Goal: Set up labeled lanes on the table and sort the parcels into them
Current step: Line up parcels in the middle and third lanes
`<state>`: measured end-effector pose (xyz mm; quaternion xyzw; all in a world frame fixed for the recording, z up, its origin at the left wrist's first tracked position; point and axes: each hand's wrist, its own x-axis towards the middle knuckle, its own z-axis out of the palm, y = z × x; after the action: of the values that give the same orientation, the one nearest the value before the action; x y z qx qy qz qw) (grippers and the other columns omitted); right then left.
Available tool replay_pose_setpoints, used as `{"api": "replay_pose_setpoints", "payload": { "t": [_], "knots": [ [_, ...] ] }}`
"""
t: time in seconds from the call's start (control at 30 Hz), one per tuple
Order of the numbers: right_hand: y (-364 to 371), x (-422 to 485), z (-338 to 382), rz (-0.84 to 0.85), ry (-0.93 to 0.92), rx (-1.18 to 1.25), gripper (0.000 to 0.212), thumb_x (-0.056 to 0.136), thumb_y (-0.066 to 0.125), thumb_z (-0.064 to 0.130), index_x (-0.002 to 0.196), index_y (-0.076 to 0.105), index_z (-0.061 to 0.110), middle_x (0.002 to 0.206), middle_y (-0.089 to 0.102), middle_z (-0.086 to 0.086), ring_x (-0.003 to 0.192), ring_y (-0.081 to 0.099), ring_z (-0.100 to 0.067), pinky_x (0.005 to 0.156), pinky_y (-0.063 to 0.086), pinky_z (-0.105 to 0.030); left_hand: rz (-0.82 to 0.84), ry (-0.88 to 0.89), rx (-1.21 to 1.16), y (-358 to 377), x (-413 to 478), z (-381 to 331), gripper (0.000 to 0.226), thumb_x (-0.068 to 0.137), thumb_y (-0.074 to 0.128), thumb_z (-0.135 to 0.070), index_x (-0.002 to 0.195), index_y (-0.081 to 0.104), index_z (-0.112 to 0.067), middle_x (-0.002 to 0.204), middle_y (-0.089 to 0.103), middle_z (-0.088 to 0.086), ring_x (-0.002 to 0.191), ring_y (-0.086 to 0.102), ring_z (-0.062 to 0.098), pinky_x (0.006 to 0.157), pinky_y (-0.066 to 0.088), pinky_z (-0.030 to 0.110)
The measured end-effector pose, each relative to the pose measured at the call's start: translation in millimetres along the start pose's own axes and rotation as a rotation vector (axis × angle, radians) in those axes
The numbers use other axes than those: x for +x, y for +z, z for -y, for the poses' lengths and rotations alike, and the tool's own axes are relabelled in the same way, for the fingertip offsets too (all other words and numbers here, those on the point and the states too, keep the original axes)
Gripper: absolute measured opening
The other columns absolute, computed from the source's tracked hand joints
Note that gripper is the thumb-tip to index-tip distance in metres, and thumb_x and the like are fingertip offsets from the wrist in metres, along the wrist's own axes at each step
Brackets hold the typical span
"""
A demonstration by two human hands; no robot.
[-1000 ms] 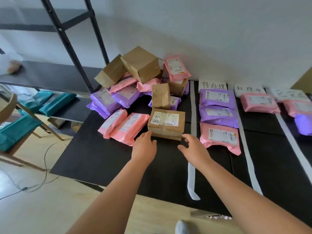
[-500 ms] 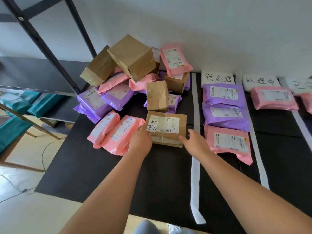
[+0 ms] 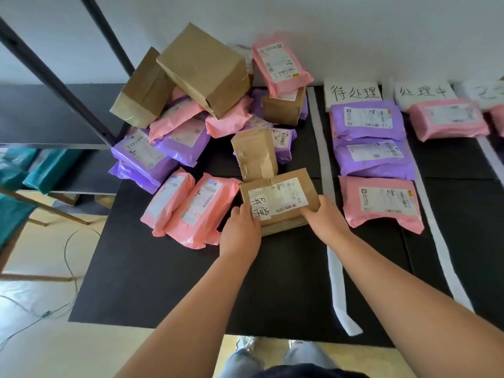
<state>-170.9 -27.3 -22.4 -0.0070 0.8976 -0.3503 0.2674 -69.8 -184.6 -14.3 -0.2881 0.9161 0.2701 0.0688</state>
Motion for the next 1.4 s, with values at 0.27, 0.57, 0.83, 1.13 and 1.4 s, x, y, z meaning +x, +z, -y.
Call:
{"api": "replay_pose_setpoints", "payload": {
  "t": [0.27, 0.57, 0.83, 1.13, 1.4],
  "knots": [
    [0, -21, -6, 0.006, 0.04, 0.043, 0.038, 0.099, 0.056, 0.023, 0.135, 0.046, 0.019, 0.116, 0.06, 0.002, 0.089, 0.054, -0.011, 0.078, 0.043, -0.029, -0.125, 0.167, 0.078, -6, 0, 6, 0.03, 0.101, 0.044, -0.027, 0.126, 0.054, -0.015, 0.132, 0.049, 0.004, 0.118, 0.048, 0.021, 0.094, 0.048, 0.036],
    [0, -26, -14, -0.006, 0.102, 0.057, 0.054, 0.098, 0.059, 0.027, 0.146, 0.037, 0.019, 0.136, 0.055, -0.004, 0.119, 0.057, -0.023, 0.09, 0.046, -0.036, 0.047, 0.229, 0.198, -5, 16, 0, 0.06, 0.097, 0.053, -0.027, 0.152, 0.03, -0.018, 0.152, 0.033, 0.005, 0.141, 0.028, 0.026, 0.115, 0.026, 0.038],
    [17, -43, -27, -0.078, 0.285, 0.043, 0.042, 0.095, 0.056, 0.05, 0.11, 0.044, 0.013, 0.089, 0.057, -0.001, 0.074, 0.056, -0.013, 0.058, 0.04, -0.027, 0.089, 0.179, 0.38, -12, 17, -4, 0.056, 0.101, 0.045, -0.038, 0.149, 0.032, -0.014, 0.147, 0.033, 0.01, 0.138, 0.031, 0.028, 0.111, 0.033, 0.041],
    [41, -67, -34, 0.07, 0.28, 0.072, 0.05, 0.095, 0.055, 0.051, 0.129, 0.051, 0.015, 0.104, 0.063, 0.005, 0.084, 0.058, -0.009, 0.056, 0.038, -0.02, 0.275, 0.055, 0.174, -4, 3, 5, 0.035, 0.101, 0.046, -0.041, 0.113, 0.06, -0.011, 0.111, 0.06, 0.007, 0.095, 0.059, 0.021, 0.074, 0.048, 0.033],
    [25, -71, -30, 0.049, 0.296, 0.067, 0.041, 0.097, 0.056, 0.043, 0.127, 0.052, 0.015, 0.109, 0.068, 0.002, 0.078, 0.06, -0.009, 0.06, 0.045, -0.023, 0.299, 0.042, 0.029, -9, -14, -5, 0.026, 0.098, 0.053, -0.034, 0.092, 0.068, -0.013, 0.085, 0.066, 0.001, 0.068, 0.055, 0.009, 0.053, 0.038, 0.023]
  ]
}}
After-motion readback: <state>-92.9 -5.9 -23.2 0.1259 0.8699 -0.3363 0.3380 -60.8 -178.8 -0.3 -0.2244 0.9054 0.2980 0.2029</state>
